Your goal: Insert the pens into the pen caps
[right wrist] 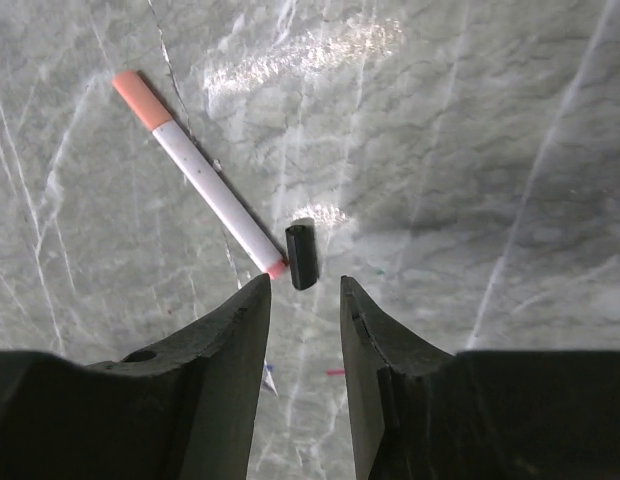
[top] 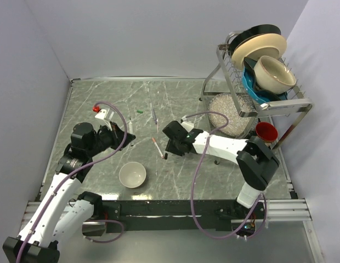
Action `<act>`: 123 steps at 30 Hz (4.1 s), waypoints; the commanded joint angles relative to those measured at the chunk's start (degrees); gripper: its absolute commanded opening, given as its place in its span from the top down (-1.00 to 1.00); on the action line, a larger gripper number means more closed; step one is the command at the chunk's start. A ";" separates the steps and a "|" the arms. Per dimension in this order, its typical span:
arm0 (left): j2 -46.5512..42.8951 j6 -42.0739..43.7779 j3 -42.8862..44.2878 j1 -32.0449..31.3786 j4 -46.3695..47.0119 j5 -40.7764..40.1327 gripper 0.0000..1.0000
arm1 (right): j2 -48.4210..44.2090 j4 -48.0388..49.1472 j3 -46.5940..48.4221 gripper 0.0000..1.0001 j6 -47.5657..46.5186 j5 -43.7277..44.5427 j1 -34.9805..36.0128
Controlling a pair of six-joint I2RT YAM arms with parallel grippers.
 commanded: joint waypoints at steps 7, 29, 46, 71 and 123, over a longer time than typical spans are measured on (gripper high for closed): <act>-1.42 0.68 1.33 -0.18 1.11 -0.53 0.98 | 5.83 0.58 6.71 0.20 -3.53 -2.38 -0.52; -1.24 0.50 1.15 -0.18 1.11 -0.70 0.98 | 13.57 -6.18 11.63 0.35 -10.03 -1.94 0.88; -1.24 0.51 1.06 -0.18 1.20 -0.52 0.98 | 14.28 -7.07 9.62 0.76 -12.14 -3.08 1.85; 2.80 -17.22 -11.06 -2.91 15.34 16.06 0.98 | -2.76 -8.12 9.43 1.00 -18.03 -0.71 -2.54; 17.30 -19.80 -11.51 -19.17 32.14 8.53 0.98 | -16.66 -4.25 12.60 1.00 -16.54 -5.10 1.41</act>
